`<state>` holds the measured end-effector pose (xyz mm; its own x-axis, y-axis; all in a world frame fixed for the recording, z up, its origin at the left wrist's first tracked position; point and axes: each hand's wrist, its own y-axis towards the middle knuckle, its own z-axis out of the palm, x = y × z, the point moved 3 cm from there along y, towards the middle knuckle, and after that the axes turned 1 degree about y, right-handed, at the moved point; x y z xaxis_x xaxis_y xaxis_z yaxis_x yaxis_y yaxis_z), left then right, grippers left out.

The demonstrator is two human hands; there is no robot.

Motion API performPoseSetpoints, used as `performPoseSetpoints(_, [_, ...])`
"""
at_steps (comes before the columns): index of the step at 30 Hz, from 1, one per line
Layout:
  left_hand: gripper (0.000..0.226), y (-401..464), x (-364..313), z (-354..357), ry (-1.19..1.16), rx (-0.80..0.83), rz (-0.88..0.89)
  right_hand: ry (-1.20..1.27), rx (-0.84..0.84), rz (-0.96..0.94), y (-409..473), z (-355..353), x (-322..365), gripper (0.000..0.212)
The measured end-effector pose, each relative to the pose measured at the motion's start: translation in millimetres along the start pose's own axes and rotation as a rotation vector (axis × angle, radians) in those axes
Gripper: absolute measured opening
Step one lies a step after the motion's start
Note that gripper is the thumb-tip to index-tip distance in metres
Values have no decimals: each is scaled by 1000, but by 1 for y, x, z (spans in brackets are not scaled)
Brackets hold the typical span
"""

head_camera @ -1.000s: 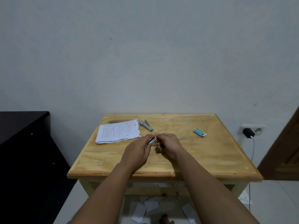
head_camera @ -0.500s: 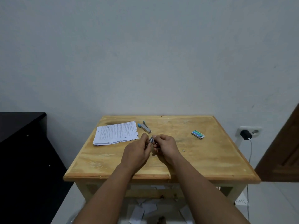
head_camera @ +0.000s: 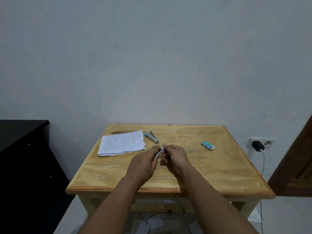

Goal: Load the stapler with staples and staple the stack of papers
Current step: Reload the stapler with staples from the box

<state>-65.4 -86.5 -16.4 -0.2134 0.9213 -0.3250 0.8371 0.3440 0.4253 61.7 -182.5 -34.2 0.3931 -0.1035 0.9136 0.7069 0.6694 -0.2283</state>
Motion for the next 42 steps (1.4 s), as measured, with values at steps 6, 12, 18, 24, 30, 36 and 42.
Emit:
performPoseSetpoints(6, [39,1,-1,-1,-19,8,23,6,-3,9,-2,0,1,29])
performPoseSetpoints(12, [17,7,0,3,2,37,4,-55,-17,20,-5,3,4,28])
performPoseSetpoints(18, [9,10,0,3,-35,52,-8,-95,-15,19,-6,4,4,28])
performPoseSetpoints(24, [23,9,6,3,-133,53,-73,-120,-35,7,-5,6,3,30])
performPoseSetpoints(30, [20,1,12,-4,-222,-9,-204,-62,-84,-5,-6,5,5,27])
performPoseSetpoints(36, [13,-13,26,-10,-115,-31,-196,-38,-119,-3,-3,7,5,20])
performPoseSetpoints(42, [10,-20,22,2,-69,-95,-204,-166,-163,-65,0,9,0,24])
